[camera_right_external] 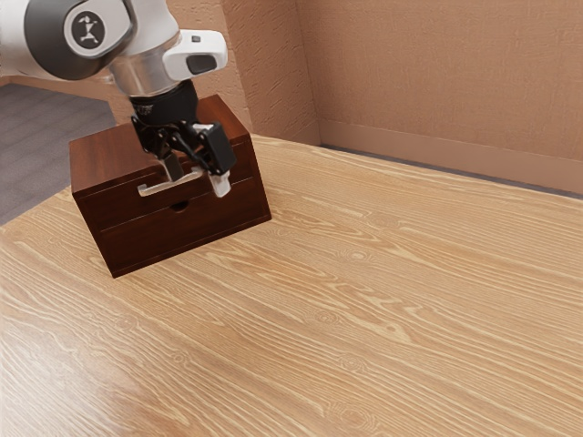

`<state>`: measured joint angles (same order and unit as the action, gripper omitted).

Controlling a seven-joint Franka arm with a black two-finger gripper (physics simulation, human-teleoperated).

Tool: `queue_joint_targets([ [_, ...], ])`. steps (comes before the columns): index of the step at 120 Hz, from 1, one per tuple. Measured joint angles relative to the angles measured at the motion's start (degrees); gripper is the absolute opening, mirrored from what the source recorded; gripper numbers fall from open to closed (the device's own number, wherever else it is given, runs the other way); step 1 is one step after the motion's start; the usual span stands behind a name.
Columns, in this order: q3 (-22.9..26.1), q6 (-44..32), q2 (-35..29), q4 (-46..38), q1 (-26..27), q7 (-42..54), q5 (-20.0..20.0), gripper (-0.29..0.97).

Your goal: Pull the drawer handle with one arm to open the drawer

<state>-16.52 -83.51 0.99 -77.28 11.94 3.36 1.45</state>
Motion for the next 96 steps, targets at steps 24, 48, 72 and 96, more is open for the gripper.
queue_joint_targets([
  [24, 0.0, 0.0, 0.0, 0.0, 1.5, 0.1, 0.0, 0.68],
  [48, 0.0, 0.7, -0.5, 3.7, 2.7, 0.2, -0.2, 0.68],
  [72, 0.1, 2.6, -1.3, 11.0, 3.6, 0.3, 0.0, 0.68],
  [96, -2.5, 3.2, -0.9, 12.9, 6.7, 0.4, 0.1, 0.68],
])
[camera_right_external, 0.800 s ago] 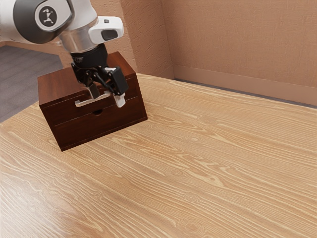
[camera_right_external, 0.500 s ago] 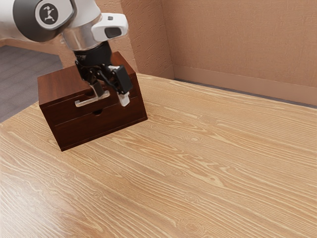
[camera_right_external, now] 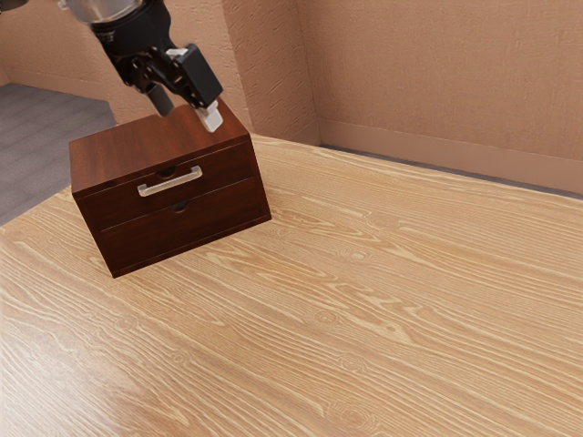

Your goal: Pull the drawer handle with one arm to open the drawer

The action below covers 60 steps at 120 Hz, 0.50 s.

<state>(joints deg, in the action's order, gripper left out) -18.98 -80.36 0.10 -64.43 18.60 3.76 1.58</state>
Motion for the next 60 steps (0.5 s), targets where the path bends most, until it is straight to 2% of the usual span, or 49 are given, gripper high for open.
queue_joint_targets([
  [18, -0.3, -0.1, 0.7, -0.2, 0.3, 0.0, 0.0, 0.68],
  [28, -0.3, -0.7, 2.1, -0.3, -1.4, 0.1, 0.0, 0.68],
  [35, -0.2, -1.0, 3.1, -0.4, -5.1, 0.1, 0.0, 0.68],
  [49, -0.3, -2.1, 5.4, -0.3, -17.0, 0.7, 0.4, 0.68],
  [60, -0.4, -3.6, 6.1, -0.5, -19.4, 4.9, 0.7, 0.68],
])
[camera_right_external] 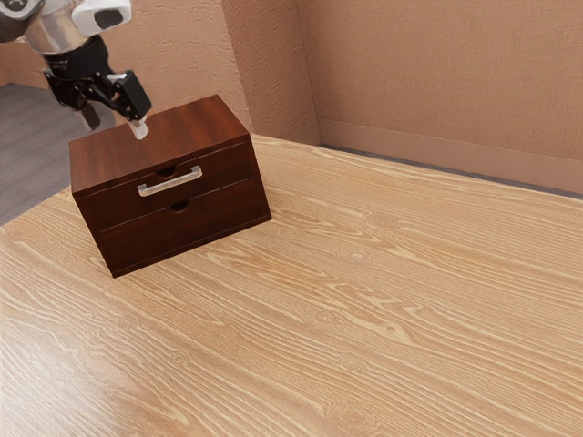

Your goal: Pull the drawer handle with one arm to open the drawer

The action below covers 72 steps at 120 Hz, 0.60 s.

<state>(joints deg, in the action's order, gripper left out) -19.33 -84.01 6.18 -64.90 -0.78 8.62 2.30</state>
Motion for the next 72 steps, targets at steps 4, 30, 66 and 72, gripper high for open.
queue_joint_targets([
  [4, 0.0, -0.9, 0.2, -0.7, 0.2, 2.3, 0.1, 0.68],
  [30, 0.1, -8.5, 0.3, -5.5, 1.1, 16.6, 1.2, 0.68],
  [66, 0.3, -20.0, 0.5, -15.7, 1.1, 31.2, 3.5, 0.68],
  [72, 0.3, -21.5, 0.7, -16.7, 1.1, 33.0, 3.6, 0.68],
])
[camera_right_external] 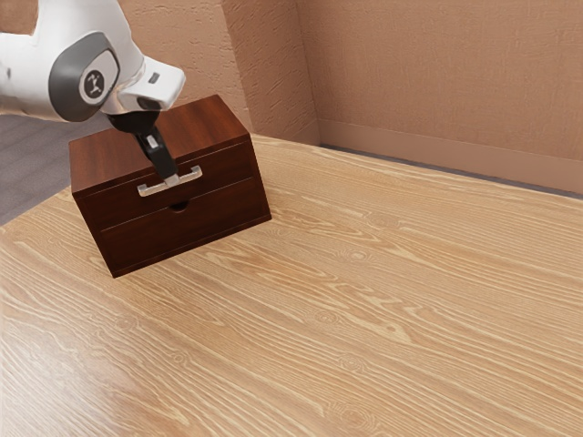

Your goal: Pull the drawer handle with one arm to open the drawer

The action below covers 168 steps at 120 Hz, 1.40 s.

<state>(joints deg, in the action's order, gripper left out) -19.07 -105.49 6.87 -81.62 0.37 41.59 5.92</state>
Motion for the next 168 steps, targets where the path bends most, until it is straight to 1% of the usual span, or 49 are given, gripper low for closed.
queue_joint_targets([
  [14, 0.0, -2.5, 0.6, -0.9, -0.2, 3.7, 0.1, 0.68],
  [34, -0.1, -5.2, 3.2, -0.5, -1.0, 7.9, 0.0, 0.68],
  [50, -0.1, -7.1, 4.0, -0.5, -2.4, 10.6, 0.0, 0.68],
  [72, -0.1, -9.1, 5.3, -0.6, -2.5, 13.3, -0.3, 0.68],
  [124, -0.1, -12.1, 8.0, -1.0, -3.9, 17.3, -1.6, 0.68],
  [168, -0.1, -13.0, 9.4, -1.1, -4.5, 18.0, -2.5, 0.68],
])
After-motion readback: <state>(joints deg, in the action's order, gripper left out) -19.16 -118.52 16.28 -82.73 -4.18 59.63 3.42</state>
